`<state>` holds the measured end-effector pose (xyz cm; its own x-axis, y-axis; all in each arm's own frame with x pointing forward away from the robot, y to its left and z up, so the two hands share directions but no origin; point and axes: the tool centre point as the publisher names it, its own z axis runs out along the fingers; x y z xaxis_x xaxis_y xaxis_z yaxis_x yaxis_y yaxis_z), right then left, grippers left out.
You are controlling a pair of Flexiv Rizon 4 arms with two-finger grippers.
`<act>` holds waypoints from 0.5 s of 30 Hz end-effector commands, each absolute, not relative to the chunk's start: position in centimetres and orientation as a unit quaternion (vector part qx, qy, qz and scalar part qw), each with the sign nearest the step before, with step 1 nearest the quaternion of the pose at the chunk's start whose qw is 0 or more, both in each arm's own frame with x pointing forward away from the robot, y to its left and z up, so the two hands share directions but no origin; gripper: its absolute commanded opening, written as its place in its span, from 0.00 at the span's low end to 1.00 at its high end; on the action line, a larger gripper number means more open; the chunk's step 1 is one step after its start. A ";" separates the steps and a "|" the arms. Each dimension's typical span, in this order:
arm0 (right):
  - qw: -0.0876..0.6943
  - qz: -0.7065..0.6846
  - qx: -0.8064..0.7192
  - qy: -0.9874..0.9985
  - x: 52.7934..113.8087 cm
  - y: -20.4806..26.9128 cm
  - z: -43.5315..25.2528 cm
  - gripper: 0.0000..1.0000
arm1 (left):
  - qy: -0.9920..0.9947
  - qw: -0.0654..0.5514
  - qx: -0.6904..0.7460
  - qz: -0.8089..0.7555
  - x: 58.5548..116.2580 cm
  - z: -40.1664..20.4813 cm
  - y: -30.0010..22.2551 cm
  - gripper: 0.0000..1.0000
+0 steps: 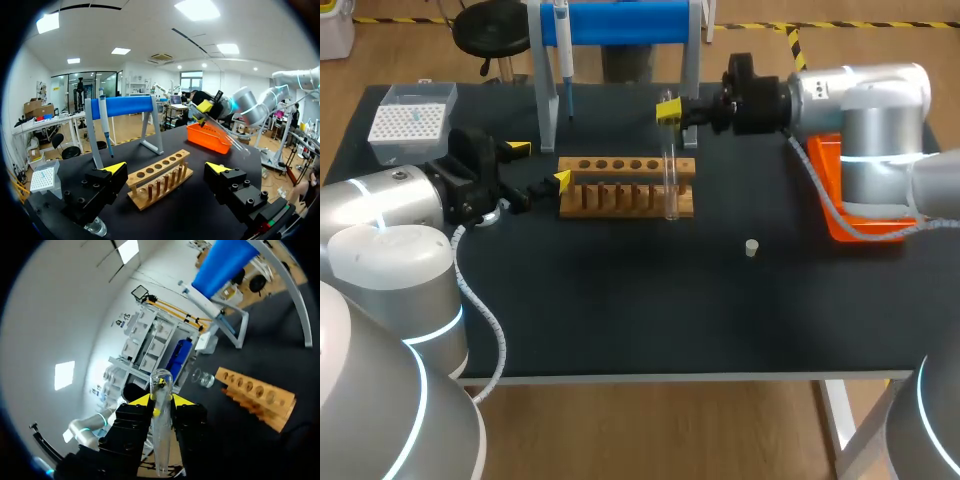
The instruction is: Invert the test tube, pick up the pipette, mount the tip to pipette, aspirate from beaker and dispense into the tube, eject the tip, return the pipette, and cap with the stopper.
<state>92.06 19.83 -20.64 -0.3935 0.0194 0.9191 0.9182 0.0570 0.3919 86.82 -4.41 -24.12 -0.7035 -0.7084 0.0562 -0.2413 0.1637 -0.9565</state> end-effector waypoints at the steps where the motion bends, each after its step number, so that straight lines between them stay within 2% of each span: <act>1: 0.519 -0.475 -0.460 -0.542 92.4 19.9 -21.3 0.00 | 0.732 0.210 -0.323 -0.562 86.8 -24.3 -4.3 1.00; 15: 0.525 -0.475 -0.449 -0.545 92.4 20.1 -21.2 0.00 | 0.732 0.210 -0.323 -0.562 86.8 -24.3 -4.3 1.00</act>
<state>92.07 20.16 -21.01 -0.0483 -0.0021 0.9988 0.9896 0.1356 0.0482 86.82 -4.41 -24.12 -0.7036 -0.7084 0.0562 -0.2413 0.1637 -0.9566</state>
